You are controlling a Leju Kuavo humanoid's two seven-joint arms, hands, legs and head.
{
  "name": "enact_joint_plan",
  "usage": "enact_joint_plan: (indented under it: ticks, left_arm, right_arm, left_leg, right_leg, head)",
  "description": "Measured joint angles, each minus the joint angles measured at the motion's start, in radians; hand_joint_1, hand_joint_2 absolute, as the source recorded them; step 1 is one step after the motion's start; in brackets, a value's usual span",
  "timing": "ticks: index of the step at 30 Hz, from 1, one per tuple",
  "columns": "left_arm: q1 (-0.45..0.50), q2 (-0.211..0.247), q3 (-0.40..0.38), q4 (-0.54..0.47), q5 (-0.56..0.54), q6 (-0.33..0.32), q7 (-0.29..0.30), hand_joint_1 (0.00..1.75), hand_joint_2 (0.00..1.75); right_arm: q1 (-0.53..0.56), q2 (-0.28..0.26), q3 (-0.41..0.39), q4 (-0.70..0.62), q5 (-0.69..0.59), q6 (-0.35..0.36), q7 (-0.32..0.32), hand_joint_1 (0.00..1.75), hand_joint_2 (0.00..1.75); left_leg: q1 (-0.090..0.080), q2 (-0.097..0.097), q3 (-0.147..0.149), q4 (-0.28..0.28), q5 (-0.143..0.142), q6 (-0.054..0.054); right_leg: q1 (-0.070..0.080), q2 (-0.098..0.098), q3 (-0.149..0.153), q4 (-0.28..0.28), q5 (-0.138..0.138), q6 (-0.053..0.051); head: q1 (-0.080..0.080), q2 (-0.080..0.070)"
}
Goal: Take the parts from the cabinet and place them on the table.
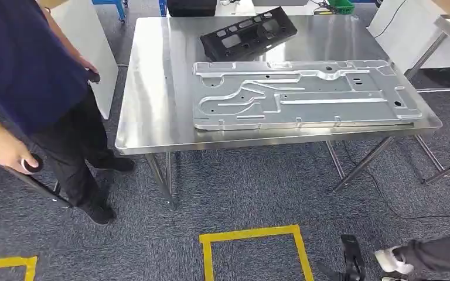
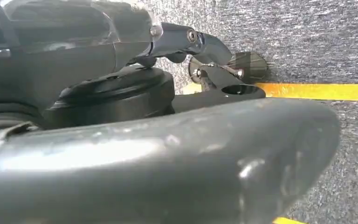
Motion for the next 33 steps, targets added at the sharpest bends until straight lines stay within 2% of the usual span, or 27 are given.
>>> enact_joint_plan:
  ticks: [1, 2, 4, 5, 6, 7, 8, 9, 10, 11, 12, 14, 15, 16, 17, 18, 19, 21, 22, 23, 24, 26, 27, 28, 31, 32, 33]
  left_arm:
    - [0.0, 0.0, 0.0, 0.0, 0.0, 0.002, 0.0, 0.0, 0.0]
    - [0.0, 0.003, 0.0, 0.0, -0.001, 0.003, 0.0, 0.0, 0.0]
    - [0.0, 0.004, 0.0, 0.0, -0.005, 0.003, 0.002, 0.0, 0.0]
    - [0.0, 0.004, -0.001, 0.0, -0.012, 0.002, 0.003, 0.0, 0.0]
    - [-0.001, 0.004, -0.002, 0.0, -0.021, 0.003, 0.006, 0.0, 0.0]
    - [-0.002, 0.003, -0.005, 0.0, -0.03, 0.003, 0.006, 0.0, 0.0]
    - [-0.003, 0.002, -0.013, 0.0, -0.038, 0.004, 0.006, 0.0, 0.0]
    - [-0.003, 0.0, -0.018, 0.0, -0.045, 0.006, 0.006, 0.0, 0.0]
    - [-0.002, -0.002, -0.023, 0.0, -0.054, 0.01, 0.007, 0.0, 0.0]
    - [-0.001, -0.005, -0.029, 0.0, -0.06, 0.012, 0.009, 0.0, 0.0]
    - [-0.001, -0.006, -0.036, 0.0, -0.066, 0.014, 0.01, 0.0, 0.0]
    - [-0.002, -0.014, -0.045, 0.0, -0.066, 0.023, 0.012, 0.0, 0.0]
    - [-0.002, -0.015, -0.049, 0.0, -0.064, 0.023, 0.013, 0.0, 0.0]
    - [-0.003, -0.017, -0.05, 0.0, -0.062, 0.023, 0.015, 0.0, 0.0]
    - [-0.003, -0.019, -0.05, 0.0, -0.056, 0.023, 0.016, 0.0, 0.0]
    - [-0.001, -0.016, -0.05, 0.002, -0.049, 0.025, 0.016, 0.0, 0.0]
    - [0.002, -0.013, -0.05, 0.002, -0.038, 0.025, 0.016, 0.0, 0.0]
    - [0.005, -0.007, -0.05, 0.002, -0.023, 0.025, 0.014, 0.0, 0.0]
    - [0.005, -0.002, -0.05, 0.003, -0.018, 0.024, 0.014, 0.0, 0.0]
    - [0.005, 0.0, -0.049, 0.003, -0.013, 0.022, 0.014, 0.0, 0.0]
    - [0.005, 0.0, -0.049, 0.003, -0.012, 0.022, 0.014, 0.0, 0.0]
    - [0.005, 0.003, -0.049, 0.003, -0.009, 0.022, 0.014, 0.0, 0.0]
    - [0.005, 0.005, -0.048, 0.003, -0.009, 0.022, 0.013, 0.0, 0.0]
    - [0.005, 0.005, -0.048, 0.003, -0.009, 0.022, 0.013, 0.0, 0.0]
    - [0.004, 0.008, -0.048, 0.003, -0.009, 0.022, 0.012, 0.0, 0.0]
    - [0.004, 0.01, -0.048, 0.002, -0.009, 0.022, 0.012, 0.0, 0.0]
    - [0.002, 0.011, -0.048, 0.001, -0.009, 0.02, 0.009, 0.0, 0.0]
  right_arm:
    - [-0.012, 0.014, 0.006, 0.036, -0.001, 0.003, 0.01, 0.0, 0.0]
    - [-0.021, 0.03, 0.012, 0.066, 0.0, 0.005, 0.018, 0.0, 0.0]
    - [-0.038, 0.056, 0.021, 0.115, 0.001, 0.004, 0.041, 0.0, 0.0]
    - [-0.042, 0.067, 0.029, 0.141, -0.002, 0.002, 0.056, 0.0, 0.0]
    - [-0.043, 0.075, 0.033, 0.162, -0.008, 0.001, 0.07, 0.0, 0.0]
    - [-0.044, 0.079, 0.035, 0.179, -0.02, 0.001, 0.084, 0.0, 0.0]
    - [-0.046, 0.081, 0.036, 0.197, -0.029, 0.001, 0.095, 0.0, 0.0]
    - [-0.05, 0.081, 0.037, 0.212, -0.039, 0.001, 0.108, 0.0, 0.0]
    - [-0.053, 0.082, 0.037, 0.224, -0.047, 0.002, 0.122, 0.0, 0.0]
    - [-0.058, 0.083, 0.037, 0.234, -0.055, 0.002, 0.137, 0.0, 0.0]
    - [-0.062, 0.085, 0.038, 0.245, -0.058, 0.002, 0.148, 0.0, 0.0]
    - [-0.072, 0.086, 0.039, 0.26, -0.062, 0.004, 0.17, 0.0, 0.0]
    - [-0.072, 0.087, 0.04, 0.268, -0.061, 0.005, 0.176, 0.0, 0.0]
    - [-0.073, 0.089, 0.043, 0.273, -0.06, 0.004, 0.178, 0.0, 0.0]
    - [-0.073, 0.085, 0.046, 0.28, -0.055, 0.003, 0.178, 0.0, 0.0]
    - [-0.074, 0.087, 0.05, 0.284, -0.05, 0.003, 0.175, 0.0, 0.0]
    - [-0.078, 0.086, 0.055, 0.287, -0.043, 0.0, 0.169, 0.0, 0.0]
    - [-0.081, 0.088, 0.066, 0.29, -0.033, -0.002, 0.151, 0.0, 0.0]
    - [-0.078, 0.095, 0.073, 0.29, -0.029, -0.005, 0.143, 0.0, 0.0]
    - [-0.073, 0.099, 0.08, 0.292, -0.026, -0.006, 0.14, 0.0, 0.0]
    - [-0.07, 0.102, 0.084, 0.293, -0.025, -0.008, 0.136, 0.0, 0.0]
    - [-0.068, 0.106, 0.09, 0.296, -0.024, -0.014, 0.136, 0.0, 0.0]
    - [-0.07, 0.108, 0.093, 0.298, -0.024, -0.015, 0.136, 0.0, 0.0]
    - [-0.074, 0.109, 0.097, 0.298, -0.025, -0.015, 0.138, 0.0, 0.0]
    - [-0.071, 0.115, 0.105, 0.305, -0.028, -0.014, 0.155, 0.0, 0.0]
    - [-0.071, 0.117, 0.105, 0.308, -0.029, -0.014, 0.163, 0.0, 0.0]
    - [-0.068, 0.119, 0.106, 0.31, -0.031, -0.014, 0.166, 0.0, 0.0]
  left_leg:
    - [-0.002, 0.003, 0.004, -0.003, 0.0, -0.007]
    - [-0.003, 0.005, 0.0, 0.008, -0.013, -0.011]
    - [-0.002, 0.004, -0.045, 0.113, -0.089, -0.016]
    - [-0.003, 0.004, -0.076, 0.187, -0.125, -0.018]
    - [-0.003, 0.004, -0.101, 0.245, -0.145, -0.02]
    - [-0.003, 0.004, -0.105, 0.262, -0.142, -0.02]
    - [-0.003, 0.003, -0.089, 0.236, -0.116, -0.018]
    - [-0.002, -0.002, -0.056, 0.18, -0.078, -0.015]
    - [-0.002, -0.018, -0.015, 0.103, -0.037, -0.012]
    - [-0.002, -0.059, 0.023, 0.028, -0.007, -0.006]
    - [0.006, -0.121, 0.031, 0.006, -0.023, 0.003]
    - [0.0, -0.093, 0.038, -0.009, -0.028, 0.005]
    - [-0.003, -0.081, 0.039, -0.01, -0.029, 0.011]
    - [0.003, -0.062, 0.042, -0.018, -0.025, 0.016]
    - [0.008, -0.046, 0.046, -0.026, -0.022, 0.02]
    - [0.008, -0.029, 0.05, -0.03, -0.021, 0.021]
    - [0.008, -0.006, 0.052, -0.03, -0.023, 0.025]
    - [0.006, 0.031, 0.053, -0.03, -0.027, 0.027]
    - [0.006, 0.046, 0.054, -0.029, -0.029, 0.025]
    - [0.007, 0.059, 0.055, -0.029, -0.031, 0.022]
    - [0.007, 0.07, 0.056, -0.029, -0.033, 0.02]
    - [0.008, 0.09, 0.062, -0.03, -0.037, 0.014]
    - [0.005, 0.098, 0.063, -0.03, -0.039, 0.009]
    - [0.001, 0.106, 0.062, -0.027, -0.042, 0.003]
    - [0.003, 0.132, 0.074, -0.039, -0.041, -0.014]
    - [0.005, 0.118, 0.076, -0.036, -0.05, -0.022]
    - [0.008, 0.034, 0.071, -0.014, -0.068, -0.025]
  right_leg:
    - [-0.003, 0.002, 0.006, -0.018, 0.01, -0.005]
    - [-0.008, 0.004, 0.015, -0.031, 0.022, -0.004]
    - [-0.009, 0.013, 0.012, -0.036, 0.031, -0.016]
    - [-0.007, 0.018, 0.009, -0.035, 0.031, -0.017]
    - [-0.006, 0.024, 0.007, -0.034, 0.031, -0.017]
    - [-0.005, 0.031, 0.006, -0.031, 0.031, -0.017]
    - [-0.005, 0.039, 0.004, -0.028, 0.031, -0.017]
    - [-0.005, 0.05, 0.003, -0.024, 0.03, -0.016]
    - [-0.005, 0.061, 0.003, -0.021, 0.029, -0.015]
    - [-0.006, 0.072, 0.001, -0.016, 0.027, -0.011]
    - [-0.002, 0.079, -0.009, -0.007, 0.023, -0.004]
    - [-0.013, 0.103, -0.023, -0.002, 0.027, 0.009]
    - [-0.017, 0.121, -0.025, -0.007, 0.032, 0.017]
    - [-0.015, 0.137, -0.029, -0.007, 0.034, 0.021]
    - [-0.014, 0.13, -0.03, 0.001, 0.028, 0.023]
    - [-0.01, 0.074, -0.046, 0.031, 0.005, 0.032]
    - [-0.013, 0.043, -0.081, 0.099, -0.034, 0.041]
    - [-0.021, 0.02, -0.149, 0.235, -0.09, 0.054]
    - [-0.025, 0.013, -0.163, 0.265, -0.092, 0.058]
    - [-0.029, 0.008, -0.156, 0.254, -0.073, 0.06]
    - [-0.032, 0.004, -0.133, 0.207, -0.036, 0.06]
    - [-0.031, -0.024, -0.049, 0.042, 0.049, 0.054]
    - [-0.021, -0.064, -0.026, -0.005, 0.041, 0.05]
    - [-0.016, -0.059, -0.027, -0.012, 0.042, 0.036]
    - [-0.011, -0.031, -0.034, -0.014, 0.043, 0.017]
    - [-0.021, -0.021, -0.021, -0.029, 0.051, 0.007]
    - [-0.019, -0.017, -0.018, -0.033, 0.053, 0.002]
  head:
    - [0.003, 0.0]
    - [-0.001, 0.0]
    - [-0.024, 0.0]
    - [-0.032, 0.0]
    - [-0.038, 0.0]
    - [-0.04, 0.0]
    - [-0.042, 0.0]
    - [-0.044, 0.0]
    - [-0.045, 0.0]
    - [-0.048, 0.0]
    - [-0.048, 0.0]
    - [-0.04, 0.0]
    - [-0.046, 0.0]
    - [-0.047, 0.0]
    - [-0.048, 0.0]
    - [-0.031, 0.0]
    - [-0.018, 0.0]
    - [-0.011, 0.0]
    - [-0.009, 0.0]
    - [-0.006, 0.0]
    - [-0.004, 0.0]
    - [0.0, 0.0]
    - [0.003, 0.0]
    - [0.003, 0.0]
    - [-0.007, 0.0]
    - [-0.007, 0.0]
    - [-0.019, 0.0]
